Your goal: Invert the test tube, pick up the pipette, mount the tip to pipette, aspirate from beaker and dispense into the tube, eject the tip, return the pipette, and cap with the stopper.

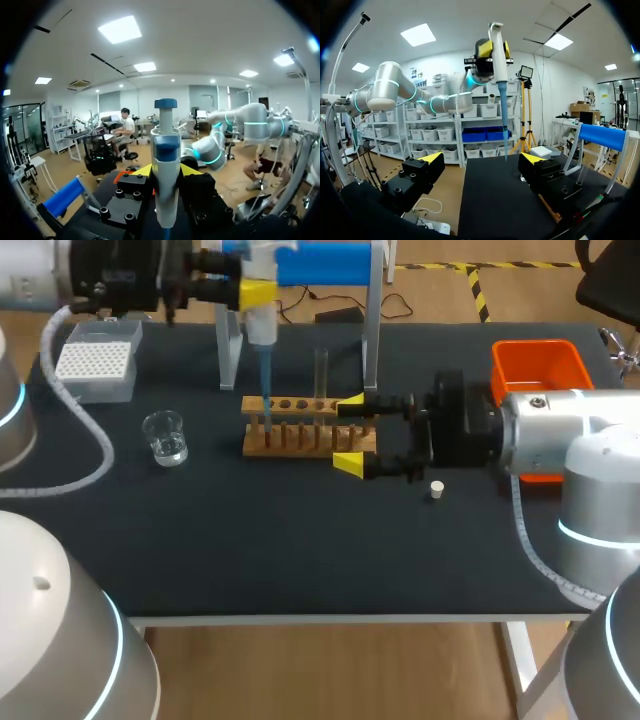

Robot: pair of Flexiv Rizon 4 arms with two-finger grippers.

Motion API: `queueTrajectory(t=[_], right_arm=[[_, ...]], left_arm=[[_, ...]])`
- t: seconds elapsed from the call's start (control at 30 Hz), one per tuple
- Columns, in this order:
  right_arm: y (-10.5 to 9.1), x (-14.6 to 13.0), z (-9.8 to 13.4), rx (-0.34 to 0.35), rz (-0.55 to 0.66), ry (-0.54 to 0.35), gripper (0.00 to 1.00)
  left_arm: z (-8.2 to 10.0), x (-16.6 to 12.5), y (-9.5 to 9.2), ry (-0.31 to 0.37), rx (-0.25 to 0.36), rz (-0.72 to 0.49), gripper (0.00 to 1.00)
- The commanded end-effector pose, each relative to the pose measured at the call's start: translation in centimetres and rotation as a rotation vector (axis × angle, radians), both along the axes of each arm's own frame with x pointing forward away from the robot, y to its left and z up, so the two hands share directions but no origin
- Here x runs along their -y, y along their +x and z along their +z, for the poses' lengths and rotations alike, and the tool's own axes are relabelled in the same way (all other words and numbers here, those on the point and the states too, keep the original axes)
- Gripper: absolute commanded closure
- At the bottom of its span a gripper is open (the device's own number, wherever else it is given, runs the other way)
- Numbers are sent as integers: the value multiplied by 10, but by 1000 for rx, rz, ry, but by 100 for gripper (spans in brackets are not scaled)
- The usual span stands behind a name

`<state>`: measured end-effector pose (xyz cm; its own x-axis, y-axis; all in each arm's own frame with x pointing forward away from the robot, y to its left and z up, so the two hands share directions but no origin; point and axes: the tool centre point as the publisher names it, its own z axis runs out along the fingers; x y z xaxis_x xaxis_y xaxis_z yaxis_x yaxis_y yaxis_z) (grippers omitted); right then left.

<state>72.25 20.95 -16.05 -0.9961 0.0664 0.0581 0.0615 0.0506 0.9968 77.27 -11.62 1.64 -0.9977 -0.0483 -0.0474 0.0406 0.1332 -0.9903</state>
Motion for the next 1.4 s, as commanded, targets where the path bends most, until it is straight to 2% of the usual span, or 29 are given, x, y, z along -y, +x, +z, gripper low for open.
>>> queueTrajectory(t=[0.03, 0.27, 0.5, 0.63, 1.03, 1.2, 1.4], right_arm=[[-1, 2, 0, -1, 1, -1, 0], [-1, 2, 0, -1, 1, -1, 0], [-1, 2, 0, -1, 1, -1, 0], [-1, 2, 0, -1, 1, -1, 0], [-1, 2, 0, -1, 1, -1, 0], [-1, 2, 0, -1, 1, -1, 0], [-1, 2, 0, -1, 1, -1, 0]], left_arm=[[-12, -46, 3, -5, 9, 8, 100], [-39, -86, 33, 34, 16, 36, 100], [-69, -114, 69, 25, 11, 47, 100], [-80, -130, 89, 9, 13, 64, 100], [-93, -162, 144, 17, 25, 92, 100], [-94, -169, 155, 24, 25, 101, 100], [-95, -170, 159, 21, 29, 108, 100]])
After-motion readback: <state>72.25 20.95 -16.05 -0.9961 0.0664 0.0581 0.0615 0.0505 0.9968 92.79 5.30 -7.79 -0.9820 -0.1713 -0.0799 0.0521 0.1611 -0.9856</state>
